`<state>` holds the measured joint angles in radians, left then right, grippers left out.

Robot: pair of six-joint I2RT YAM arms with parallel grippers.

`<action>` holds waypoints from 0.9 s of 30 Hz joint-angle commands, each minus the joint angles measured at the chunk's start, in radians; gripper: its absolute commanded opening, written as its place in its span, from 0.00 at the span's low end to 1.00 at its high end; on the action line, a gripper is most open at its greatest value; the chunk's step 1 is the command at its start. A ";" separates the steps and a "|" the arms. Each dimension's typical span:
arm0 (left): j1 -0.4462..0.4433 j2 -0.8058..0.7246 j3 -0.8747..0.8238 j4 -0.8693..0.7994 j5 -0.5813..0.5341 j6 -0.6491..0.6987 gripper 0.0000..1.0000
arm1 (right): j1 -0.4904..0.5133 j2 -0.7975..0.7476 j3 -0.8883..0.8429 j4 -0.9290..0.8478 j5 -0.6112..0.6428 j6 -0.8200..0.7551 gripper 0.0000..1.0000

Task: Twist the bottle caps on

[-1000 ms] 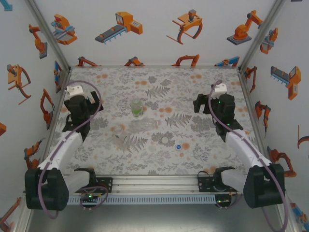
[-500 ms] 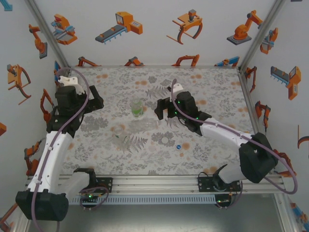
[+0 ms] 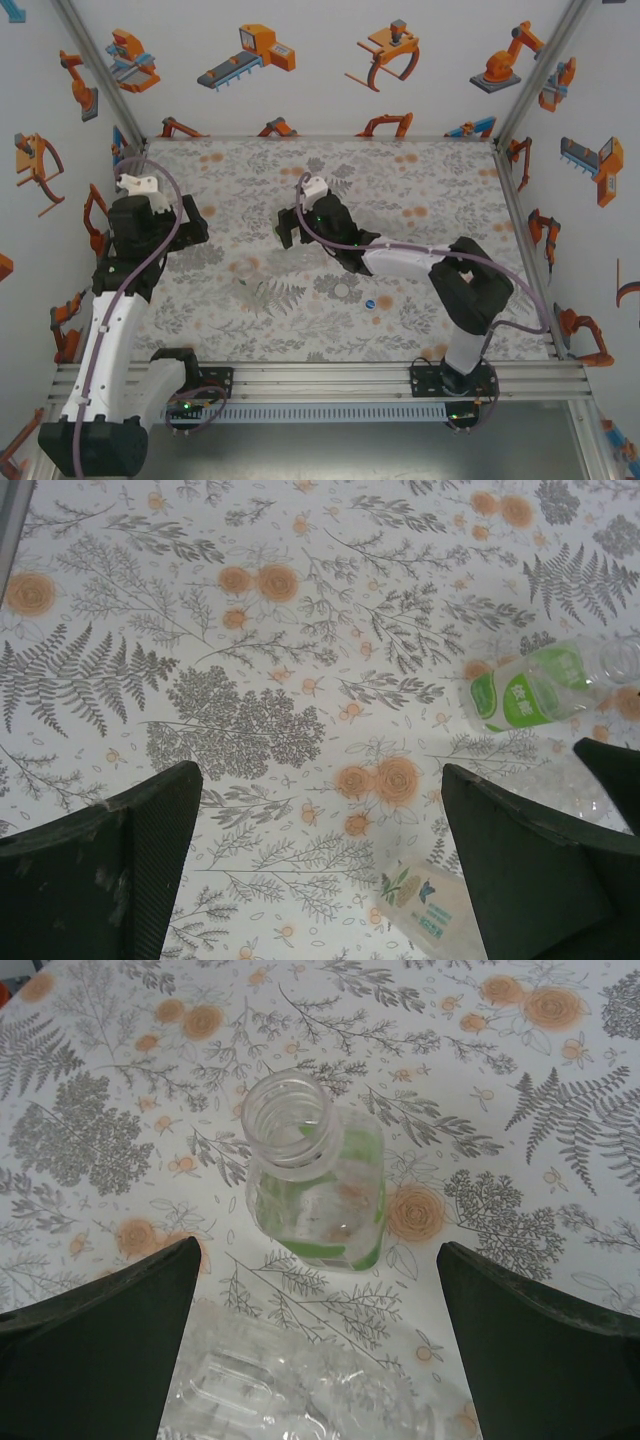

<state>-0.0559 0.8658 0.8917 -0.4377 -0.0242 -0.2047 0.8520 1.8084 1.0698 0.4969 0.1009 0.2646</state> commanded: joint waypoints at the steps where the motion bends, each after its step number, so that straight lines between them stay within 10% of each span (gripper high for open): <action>1: 0.011 -0.017 -0.008 0.007 0.024 0.002 0.97 | 0.017 0.048 0.048 0.111 0.083 -0.036 0.92; 27: 0.028 0.019 -0.010 0.020 0.060 -0.032 0.97 | 0.021 0.297 0.146 0.250 0.123 -0.093 0.76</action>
<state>-0.0372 0.8806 0.8764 -0.4339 0.0086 -0.2211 0.8711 2.0838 1.1954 0.7010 0.2153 0.1890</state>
